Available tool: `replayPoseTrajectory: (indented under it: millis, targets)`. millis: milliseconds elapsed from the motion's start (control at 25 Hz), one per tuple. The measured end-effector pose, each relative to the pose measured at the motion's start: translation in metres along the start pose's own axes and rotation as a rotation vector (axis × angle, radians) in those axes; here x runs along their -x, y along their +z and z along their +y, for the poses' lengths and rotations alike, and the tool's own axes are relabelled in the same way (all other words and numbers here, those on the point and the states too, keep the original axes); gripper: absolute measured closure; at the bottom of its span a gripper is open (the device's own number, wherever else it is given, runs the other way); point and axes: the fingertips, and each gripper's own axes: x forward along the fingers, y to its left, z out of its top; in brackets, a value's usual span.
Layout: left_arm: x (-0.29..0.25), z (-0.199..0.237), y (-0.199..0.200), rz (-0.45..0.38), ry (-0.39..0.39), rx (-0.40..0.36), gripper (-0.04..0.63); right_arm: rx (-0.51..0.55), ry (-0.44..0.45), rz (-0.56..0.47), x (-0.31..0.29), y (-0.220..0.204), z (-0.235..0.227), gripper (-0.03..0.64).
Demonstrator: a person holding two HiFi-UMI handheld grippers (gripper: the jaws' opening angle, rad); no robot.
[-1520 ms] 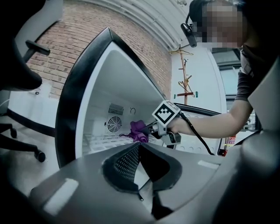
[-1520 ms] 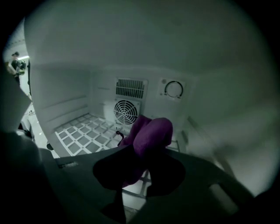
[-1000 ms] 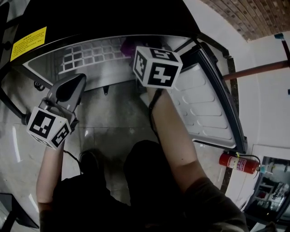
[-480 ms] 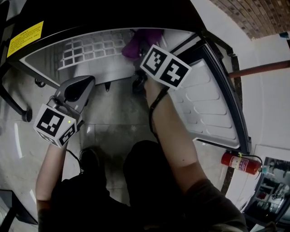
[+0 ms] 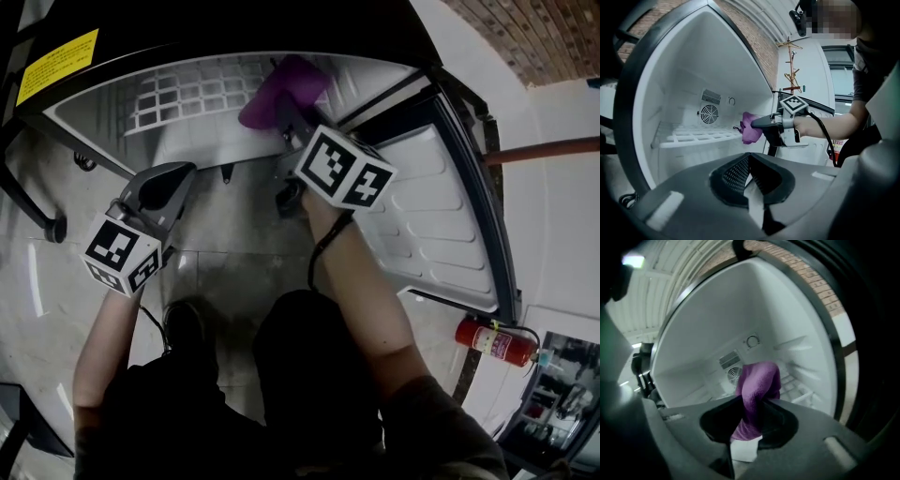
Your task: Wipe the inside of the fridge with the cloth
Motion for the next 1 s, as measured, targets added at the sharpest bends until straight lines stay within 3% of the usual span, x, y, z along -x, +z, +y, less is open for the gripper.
replayPoseTrajectory:
  millis: [200, 320, 440, 640, 880, 1000]
  targets:
    - [0.009, 0.009, -0.026, 0.037, 0.024, 0.024, 0.578, 0.177, 0.244, 0.108, 0.001, -0.057, 0.054, 0.538]
    - [0.018, 0.019, -0.042, 0.062, 0.055, 0.044, 0.578, 0.228, 0.35, 0.279, 0.001, -0.123, 0.068, 0.538]
    - [0.028, 0.03, -0.056, 0.078, 0.088, 0.062, 0.578, 0.265, 0.397, 0.429, -0.013, -0.183, 0.069, 0.538]
    - [0.04, 0.044, -0.065, 0.07, 0.117, 0.073, 0.578, 0.175, 0.436, 0.358, -0.07, -0.188, 0.086, 0.538]
    - [0.046, 0.052, -0.067, 0.055, 0.133, 0.094, 0.578, 0.255, 0.661, 0.297, -0.102, -0.176, 0.155, 0.537]
    - [0.047, 0.056, -0.064, 0.043, 0.139, 0.106, 0.578, 0.298, 0.674, 0.29, -0.111, -0.179, 0.167, 0.537]
